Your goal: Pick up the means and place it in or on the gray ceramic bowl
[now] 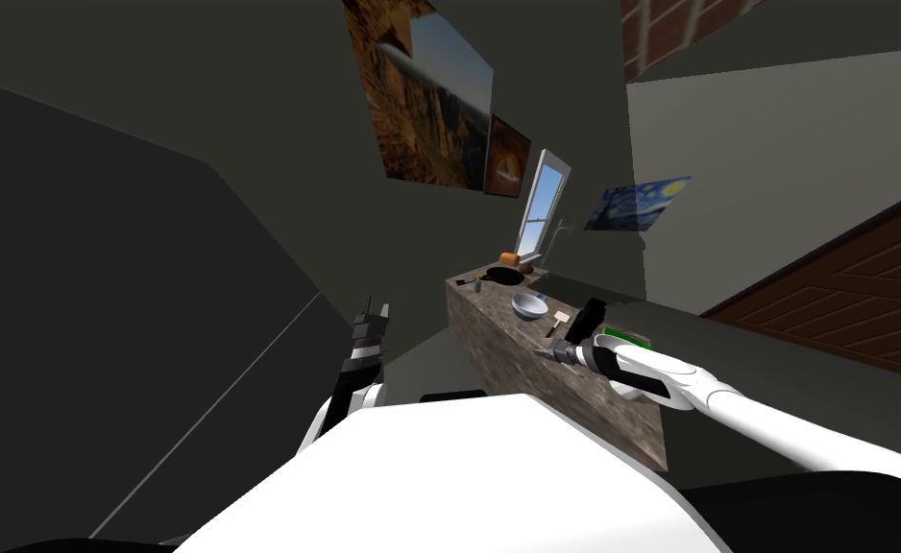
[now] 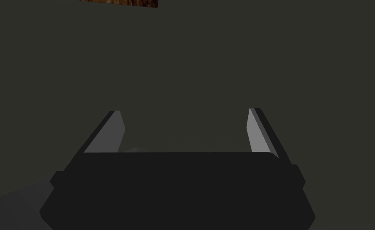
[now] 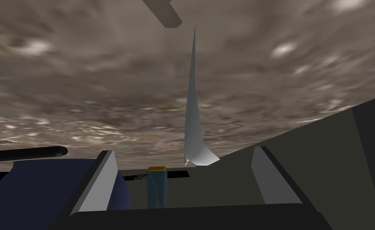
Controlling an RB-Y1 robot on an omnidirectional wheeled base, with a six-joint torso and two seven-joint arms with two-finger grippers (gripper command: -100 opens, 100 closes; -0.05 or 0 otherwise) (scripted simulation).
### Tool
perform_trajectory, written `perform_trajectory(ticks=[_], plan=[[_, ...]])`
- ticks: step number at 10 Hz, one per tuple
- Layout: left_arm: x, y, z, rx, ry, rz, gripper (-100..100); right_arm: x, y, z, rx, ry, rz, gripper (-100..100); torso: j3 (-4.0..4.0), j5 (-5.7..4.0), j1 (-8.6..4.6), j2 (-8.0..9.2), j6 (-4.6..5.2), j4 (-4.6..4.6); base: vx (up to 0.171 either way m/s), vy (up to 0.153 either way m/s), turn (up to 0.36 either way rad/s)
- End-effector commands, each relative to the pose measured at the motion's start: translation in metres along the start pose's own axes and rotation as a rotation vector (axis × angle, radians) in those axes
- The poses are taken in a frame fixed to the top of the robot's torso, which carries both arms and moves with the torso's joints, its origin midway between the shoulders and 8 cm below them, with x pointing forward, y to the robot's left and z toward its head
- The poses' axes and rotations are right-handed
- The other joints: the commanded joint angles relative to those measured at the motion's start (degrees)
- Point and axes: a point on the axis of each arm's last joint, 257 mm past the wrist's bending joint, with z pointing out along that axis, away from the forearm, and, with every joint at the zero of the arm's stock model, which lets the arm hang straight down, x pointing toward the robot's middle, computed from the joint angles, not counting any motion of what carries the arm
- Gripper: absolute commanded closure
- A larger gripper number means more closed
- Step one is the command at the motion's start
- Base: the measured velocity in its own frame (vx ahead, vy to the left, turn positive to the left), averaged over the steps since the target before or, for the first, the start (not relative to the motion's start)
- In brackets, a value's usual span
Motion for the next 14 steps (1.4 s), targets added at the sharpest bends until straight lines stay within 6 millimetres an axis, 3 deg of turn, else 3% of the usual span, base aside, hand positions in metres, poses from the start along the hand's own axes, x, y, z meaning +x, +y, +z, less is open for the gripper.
perform_trajectory(ticks=[1,5,6,10,11,12,14], plan=[[0.0,0.0,0.0,0.0,0.0,0.0,0,0.007,-0.005,-0.003,-0.001,-0.001,0.001,-100,0.0,0.0,0.0,0.0,0.0,0.0,0.032,0.05,0.013],[0.0,0.0,0.0,0.0,0.0,0.0,0,0.016,-0.013,-0.006,0.002,-0.002,0.006,-100,-0.05,-0.08,-0.04,-0.07,-0.08,-0.03,0.028,0.053,0.005],[0.0,0.0,0.0,0.0,0.0,0.0,0,0.017,-0.013,-0.006,0.0,-0.002,0.005,100,-0.04,-0.1,-0.15,-0.04,-0.08,-0.03,0.002,0.006,0.0],[0.0,0.0,0.0,0.0,0.0,0.0,0,0.016,-0.013,-0.006,0.0,-0.002,0.004,100,-0.01,-0.16,-0.28,0.01,-0.07,-0.03,0.0,0.0,0.0],[0.0,0.0,0.0,0.0,0.0,0.0,0,0.016,-0.014,-0.006,0.001,-0.002,0.004,0,-0.02,-0.16,-0.29,0.01,-0.07,-0.03,0.0,0.0,0.0],[0.0,0.0,0.0,0.0,0.0,0.0,0,0.011,-0.008,-0.005,-0.001,-0.001,0.003,100,-0.02,-0.16,-0.29,0.01,-0.07,-0.03,-0.014,-0.034,-0.008],[0.0,0.0,0.0,0.0,0.0,0.0,0,0.004,-0.002,-0.001,0.0,0.001,0.0,100,0.05,-0.19,-0.51,0.14,-0.08,-0.02,-0.041,-0.074,-0.008]])
